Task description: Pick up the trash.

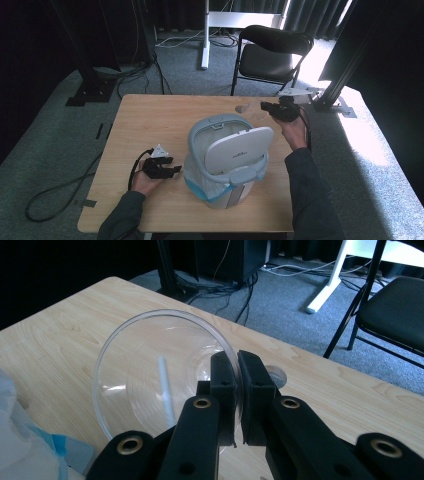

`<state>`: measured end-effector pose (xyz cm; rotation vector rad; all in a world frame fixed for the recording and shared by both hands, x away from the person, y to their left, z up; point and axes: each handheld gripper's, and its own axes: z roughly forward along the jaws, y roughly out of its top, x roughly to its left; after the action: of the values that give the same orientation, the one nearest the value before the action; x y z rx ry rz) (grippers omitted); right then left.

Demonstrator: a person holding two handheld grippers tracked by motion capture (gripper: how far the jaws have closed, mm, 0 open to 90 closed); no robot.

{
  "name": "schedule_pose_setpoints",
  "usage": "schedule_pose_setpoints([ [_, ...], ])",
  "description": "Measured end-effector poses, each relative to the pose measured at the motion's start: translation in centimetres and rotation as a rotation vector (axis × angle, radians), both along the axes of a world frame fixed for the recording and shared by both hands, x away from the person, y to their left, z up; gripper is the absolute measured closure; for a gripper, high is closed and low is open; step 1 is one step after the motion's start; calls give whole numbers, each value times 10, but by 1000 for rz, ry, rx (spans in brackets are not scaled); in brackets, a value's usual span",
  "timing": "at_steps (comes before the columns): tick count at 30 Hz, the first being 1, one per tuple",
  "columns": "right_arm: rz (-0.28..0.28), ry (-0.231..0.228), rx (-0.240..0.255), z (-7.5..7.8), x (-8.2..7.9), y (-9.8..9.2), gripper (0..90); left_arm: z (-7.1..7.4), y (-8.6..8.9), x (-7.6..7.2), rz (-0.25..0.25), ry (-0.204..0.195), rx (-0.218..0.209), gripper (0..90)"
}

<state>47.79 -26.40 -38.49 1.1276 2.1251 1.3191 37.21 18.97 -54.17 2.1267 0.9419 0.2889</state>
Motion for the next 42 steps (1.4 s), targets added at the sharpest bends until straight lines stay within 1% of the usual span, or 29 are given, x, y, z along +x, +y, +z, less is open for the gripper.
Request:
schedule_pose_setpoints([
  [6, 9, -19, 27, 6, -5, -2, 861, 0, 0, 0, -1, -1, -5, 420],
  [12, 26, -34, 28, 11, -11, -2, 861, -1, 0, 0, 0, 1, -9, 419],
  [16, 39, -46, 42, 15, -15, -1, 861, -1, 0, 0, -1, 1, -11, 418],
  [21, 60, -69, 42, 21, -21, 1, 860, -1, 0, 0, -1, 1, -13, 418],
  [31, 106, -123, 48, 41, -33, 7, 860, -1, 0, 0, 1, 1, -14, 417],
  [39, 125, -144, 51, 47, -39, 8, 860, -1, 0, 0, 0, 2, -15, 416],
  [42, 134, -160, 59, 51, -43, 9, 860, -1, 0, 0, -1, 2, -15, 416],
])
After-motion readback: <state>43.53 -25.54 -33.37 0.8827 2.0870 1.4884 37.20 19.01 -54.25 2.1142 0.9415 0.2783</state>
